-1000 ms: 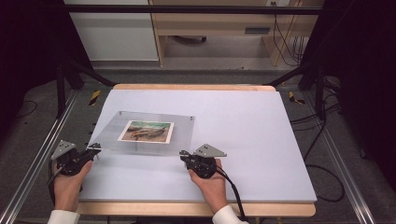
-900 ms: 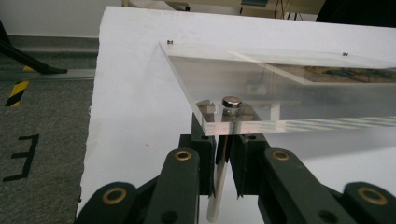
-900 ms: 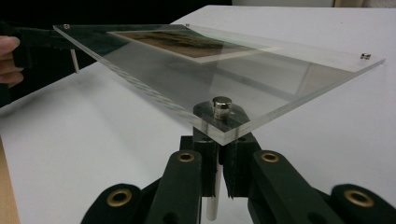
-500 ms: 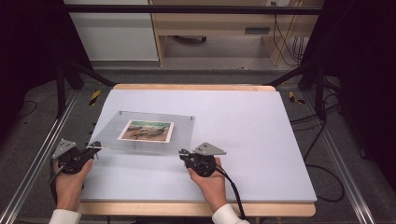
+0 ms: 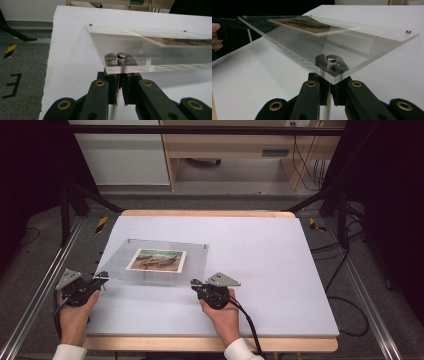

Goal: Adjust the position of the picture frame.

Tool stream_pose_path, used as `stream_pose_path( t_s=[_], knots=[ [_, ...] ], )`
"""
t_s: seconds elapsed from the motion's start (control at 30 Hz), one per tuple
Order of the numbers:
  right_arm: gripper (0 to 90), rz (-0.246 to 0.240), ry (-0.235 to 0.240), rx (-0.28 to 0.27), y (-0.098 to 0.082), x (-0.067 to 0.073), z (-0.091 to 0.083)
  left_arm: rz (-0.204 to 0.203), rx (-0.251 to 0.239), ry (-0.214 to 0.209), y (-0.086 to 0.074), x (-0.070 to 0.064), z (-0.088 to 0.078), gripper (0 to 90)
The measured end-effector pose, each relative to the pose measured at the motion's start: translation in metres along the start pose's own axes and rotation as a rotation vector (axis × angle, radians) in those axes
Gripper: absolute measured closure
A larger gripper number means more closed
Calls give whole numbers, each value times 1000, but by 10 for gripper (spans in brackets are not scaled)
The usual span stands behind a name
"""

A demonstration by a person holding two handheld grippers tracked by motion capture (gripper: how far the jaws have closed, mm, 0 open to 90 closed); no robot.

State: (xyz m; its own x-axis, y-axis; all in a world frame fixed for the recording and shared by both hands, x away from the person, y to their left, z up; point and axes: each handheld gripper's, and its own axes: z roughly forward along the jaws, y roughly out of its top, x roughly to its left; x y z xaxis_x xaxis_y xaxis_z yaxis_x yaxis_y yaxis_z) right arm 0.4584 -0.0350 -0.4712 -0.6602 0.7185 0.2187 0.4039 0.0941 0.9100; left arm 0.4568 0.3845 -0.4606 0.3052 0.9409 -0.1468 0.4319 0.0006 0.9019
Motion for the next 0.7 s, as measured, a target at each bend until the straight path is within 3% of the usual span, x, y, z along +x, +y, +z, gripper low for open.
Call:
stream_pose_path(
  t_s=[0.1, 0.2, 0.43, 0.7],
  knots=[
    [848, -5, 0, 9, 0, 0, 0, 7, -4, 13, 0, 2, 3, 754],
    [849, -9, 0, 10, 0, 0, 1, 23, -7, 3, 1, 1, 5, 822],
    [847, -9, -9, 3, 4, 0, -2, 38, -20, 4, 5, -4, 1, 840],
    [836, -26, -56, 1, 20, -7, -22, 42, -28, -20, 15, -28, -7, 843]
  ],
)
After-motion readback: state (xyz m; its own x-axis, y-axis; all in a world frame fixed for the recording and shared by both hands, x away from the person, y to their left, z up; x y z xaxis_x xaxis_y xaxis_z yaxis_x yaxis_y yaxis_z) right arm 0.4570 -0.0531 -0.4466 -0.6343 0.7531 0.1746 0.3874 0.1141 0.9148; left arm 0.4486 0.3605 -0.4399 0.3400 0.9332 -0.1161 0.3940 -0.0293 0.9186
